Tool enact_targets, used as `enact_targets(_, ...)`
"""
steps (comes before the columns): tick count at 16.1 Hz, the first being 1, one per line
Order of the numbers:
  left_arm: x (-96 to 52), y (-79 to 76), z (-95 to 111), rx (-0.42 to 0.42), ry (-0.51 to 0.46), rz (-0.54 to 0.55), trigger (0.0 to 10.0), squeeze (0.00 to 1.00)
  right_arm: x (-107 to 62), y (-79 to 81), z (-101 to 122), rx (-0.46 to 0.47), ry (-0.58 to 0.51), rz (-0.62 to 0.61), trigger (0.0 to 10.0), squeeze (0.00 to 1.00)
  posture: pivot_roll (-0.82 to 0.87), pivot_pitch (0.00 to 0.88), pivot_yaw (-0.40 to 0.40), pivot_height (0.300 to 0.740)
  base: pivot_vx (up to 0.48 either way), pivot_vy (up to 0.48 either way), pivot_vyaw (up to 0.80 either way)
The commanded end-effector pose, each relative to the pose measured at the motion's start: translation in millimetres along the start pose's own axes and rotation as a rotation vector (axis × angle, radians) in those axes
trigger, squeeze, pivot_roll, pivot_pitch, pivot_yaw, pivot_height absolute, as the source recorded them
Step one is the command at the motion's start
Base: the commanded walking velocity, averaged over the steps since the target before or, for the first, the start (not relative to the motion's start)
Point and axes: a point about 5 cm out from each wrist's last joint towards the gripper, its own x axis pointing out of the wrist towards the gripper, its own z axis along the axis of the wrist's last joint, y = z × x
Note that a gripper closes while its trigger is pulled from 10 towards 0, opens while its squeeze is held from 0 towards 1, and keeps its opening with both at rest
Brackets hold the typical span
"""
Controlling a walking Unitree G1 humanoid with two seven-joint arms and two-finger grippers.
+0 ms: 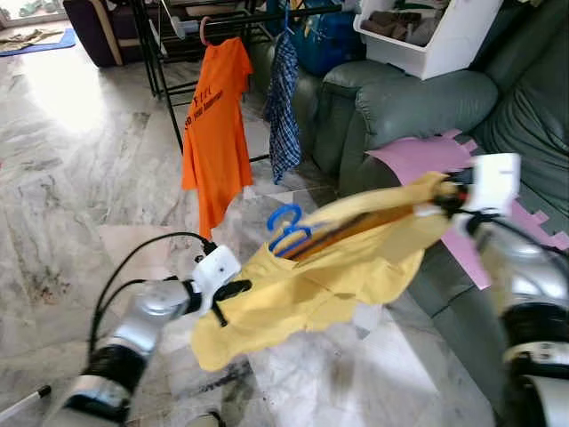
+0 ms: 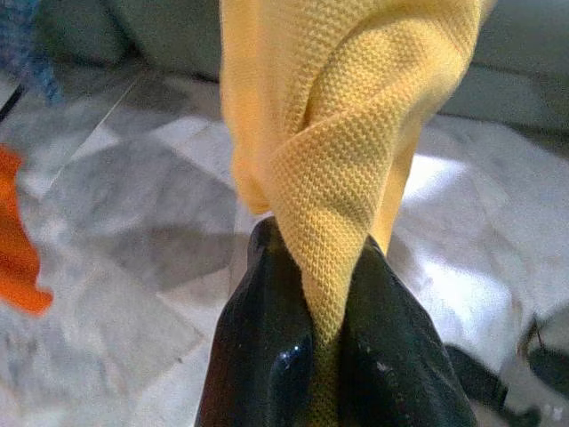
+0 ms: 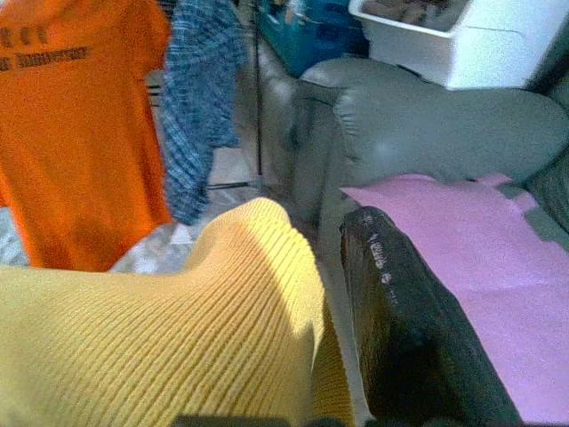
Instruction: Hang hanger
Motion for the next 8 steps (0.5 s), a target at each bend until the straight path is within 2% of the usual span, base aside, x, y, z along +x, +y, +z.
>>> enact_targets(1, 3.4, 4.6, 1.4, -0.079, -0.008, 0.094, 0.0, 0.0, 7.6, 12.6, 11.1, -0.048, -0.047, 0.02, 0.0, 0.0, -0.02, 0.085, -0.069, 0.74, 0.0, 0.0, 0.0)
enact_targets(3, 14.5, -7.9, 8.4, -0.179, -0.055, 0.115, 0.0, 0.0, 13.3, 37.6, 3.9, -0.08, -0.044, 0.078, 0.0, 0.0, 0.0, 0.082, -0.071, 0.74, 0.0, 0.0, 0.0)
enact_targets(5, 22.2, -19.5, 14.9, -0.236, -0.086, 0.12, 0.0, 0.0, 16.4, 55.8, -4.2, -0.064, -0.03, 0.114, 0.0, 0.0, 0.01, 0.081, -0.073, 0.74, 0.0, 0.0, 0.0)
enact_targets(8, 32.6, -28.2, 32.4, -0.36, -0.157, 0.179, 0.0, 0.0, 14.5, 85.1, -21.4, -0.064, 0.012, 0.219, 0.0, 0.0, 0.02, 0.077, -0.071, 0.74, 0.0, 0.0, 0.0)
